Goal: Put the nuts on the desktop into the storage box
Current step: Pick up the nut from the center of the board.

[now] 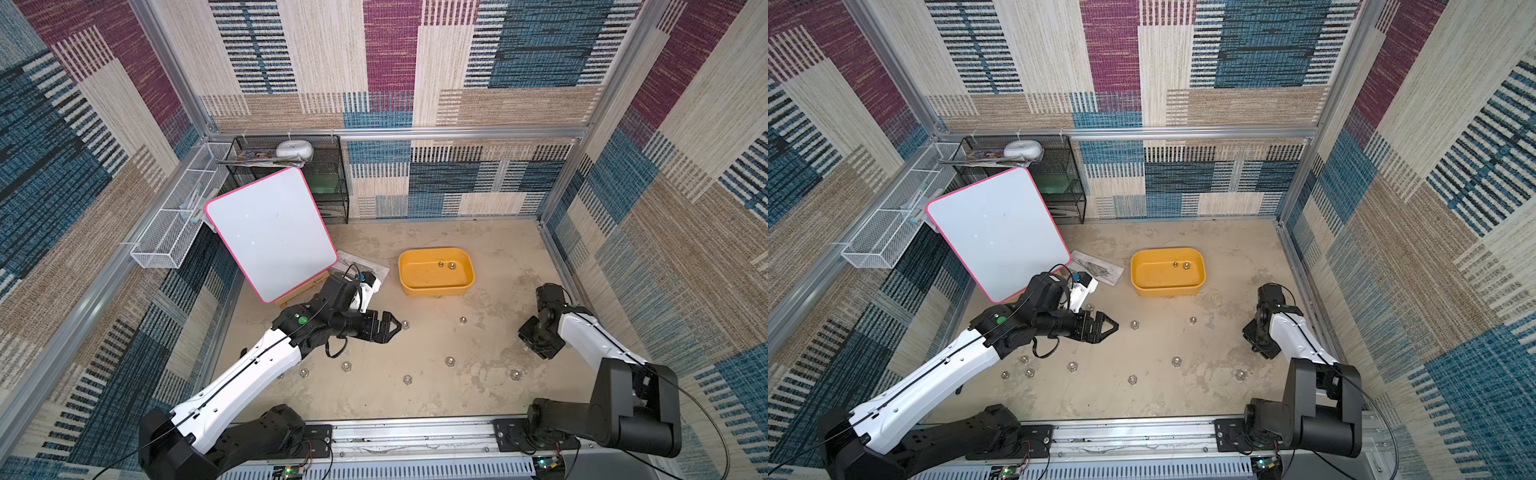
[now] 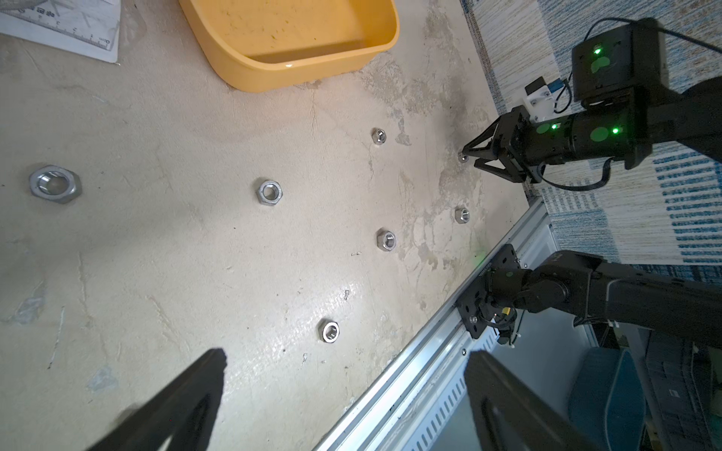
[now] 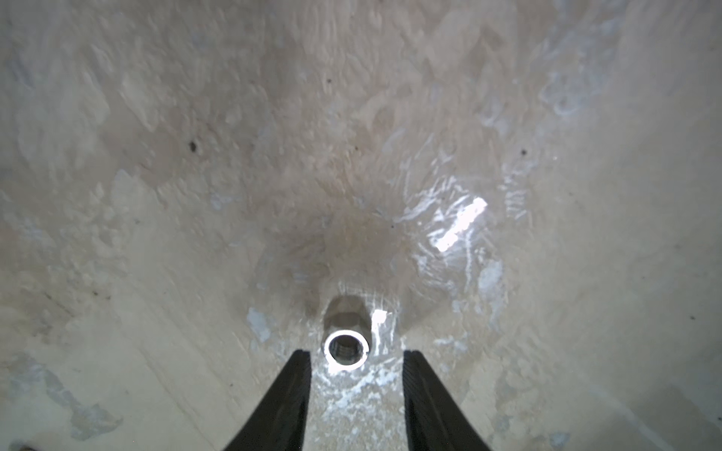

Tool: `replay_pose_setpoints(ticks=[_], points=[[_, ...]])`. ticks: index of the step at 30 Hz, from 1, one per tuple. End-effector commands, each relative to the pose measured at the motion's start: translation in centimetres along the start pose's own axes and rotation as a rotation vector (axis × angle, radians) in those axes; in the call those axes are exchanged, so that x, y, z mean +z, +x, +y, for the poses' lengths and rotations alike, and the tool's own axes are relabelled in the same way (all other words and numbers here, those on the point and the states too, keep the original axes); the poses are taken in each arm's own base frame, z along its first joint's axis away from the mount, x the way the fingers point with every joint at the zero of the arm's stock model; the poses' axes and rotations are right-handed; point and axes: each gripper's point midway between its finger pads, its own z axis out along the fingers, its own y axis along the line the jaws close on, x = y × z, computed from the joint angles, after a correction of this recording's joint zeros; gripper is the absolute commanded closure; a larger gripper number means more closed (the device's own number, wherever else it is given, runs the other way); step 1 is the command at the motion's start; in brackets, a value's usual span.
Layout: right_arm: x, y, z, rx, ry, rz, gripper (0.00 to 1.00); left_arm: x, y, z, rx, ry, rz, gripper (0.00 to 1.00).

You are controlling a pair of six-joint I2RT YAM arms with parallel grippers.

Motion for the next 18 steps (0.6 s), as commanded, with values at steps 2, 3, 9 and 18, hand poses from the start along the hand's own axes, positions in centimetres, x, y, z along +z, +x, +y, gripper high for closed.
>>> replay_pose_setpoints(ticks=[2,3,9,18], points=[[0.4,-0.3,0.4,-0.007,-0.012,-0.001,0.55,-0.1,-0.6,-0.1,0.017,-0.001,-0.02,0.0],[0.6,-0.3,0.4,-0.007,-0.009,0.006,0.55,-0.1,-0.5,-0.1,0.016,-0.002,-0.019,0.0],[1.3,-0.1,0.5,-0.01,-0.005,0.027,0.57,-0.1,-0.4,0.0,0.016,-0.009,-0.019,0.0],[1.7,1.4,-0.1,-0.007,-0.001,0.074,0.64,-0.3,-0.5,0.0,0.015,-0.011,-0.025,0.0]])
